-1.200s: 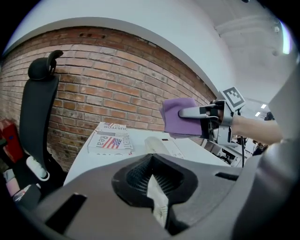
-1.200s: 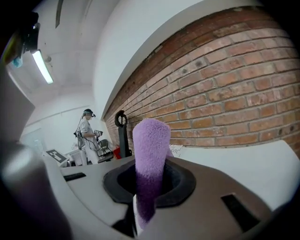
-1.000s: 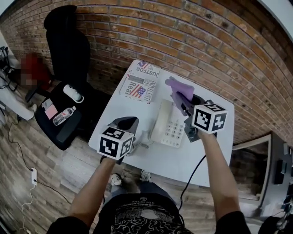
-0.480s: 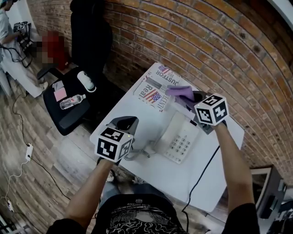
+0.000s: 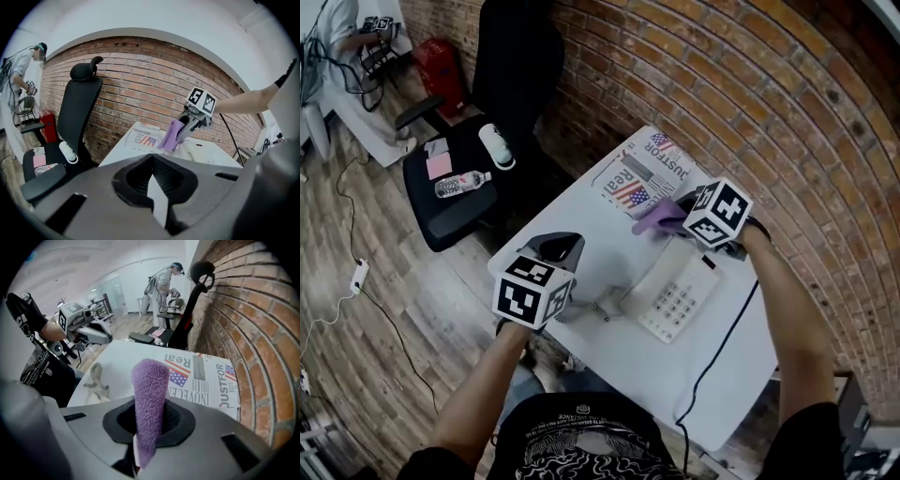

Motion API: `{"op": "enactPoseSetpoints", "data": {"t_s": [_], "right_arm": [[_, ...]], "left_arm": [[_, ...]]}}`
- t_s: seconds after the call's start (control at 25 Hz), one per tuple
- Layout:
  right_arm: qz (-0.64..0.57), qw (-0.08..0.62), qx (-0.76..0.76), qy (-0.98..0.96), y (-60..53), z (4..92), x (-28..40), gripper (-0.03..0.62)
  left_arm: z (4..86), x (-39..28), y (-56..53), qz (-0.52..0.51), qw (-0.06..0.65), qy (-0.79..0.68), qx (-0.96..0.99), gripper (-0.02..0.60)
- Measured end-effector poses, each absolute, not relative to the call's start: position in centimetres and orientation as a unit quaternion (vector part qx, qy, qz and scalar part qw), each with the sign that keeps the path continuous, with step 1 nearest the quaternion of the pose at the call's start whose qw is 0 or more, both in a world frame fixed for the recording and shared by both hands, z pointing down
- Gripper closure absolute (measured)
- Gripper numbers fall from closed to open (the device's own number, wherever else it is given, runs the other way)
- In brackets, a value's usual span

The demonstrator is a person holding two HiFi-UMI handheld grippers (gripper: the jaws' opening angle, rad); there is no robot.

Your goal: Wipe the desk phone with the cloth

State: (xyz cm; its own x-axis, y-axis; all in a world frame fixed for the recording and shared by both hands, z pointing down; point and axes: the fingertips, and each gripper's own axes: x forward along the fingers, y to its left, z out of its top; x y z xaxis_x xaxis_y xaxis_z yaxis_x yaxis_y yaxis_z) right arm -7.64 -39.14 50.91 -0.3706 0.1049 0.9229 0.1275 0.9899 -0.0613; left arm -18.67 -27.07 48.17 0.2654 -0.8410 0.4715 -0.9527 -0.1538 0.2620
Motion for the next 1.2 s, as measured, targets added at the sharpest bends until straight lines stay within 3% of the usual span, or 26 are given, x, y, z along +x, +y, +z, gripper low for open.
{"op": "enactPoseSetpoints", "data": {"t_s": [0.36, 1.2], "right_arm": [[-0.050, 0.635, -0.147, -0.757, -36.3, 53.3, -8.1, 0.549], [-0.029, 0.659, -0.145, -0.737, -29.8, 53.8, -9.7, 0.549]], "left_arm": [[48.4, -19.6, -25.6, 0.101, 0.265, -0.611, 0.739, 0.575], [47.4, -20.9, -23.6, 0.101, 0.258, -0.572, 0.773, 0.575]]}}
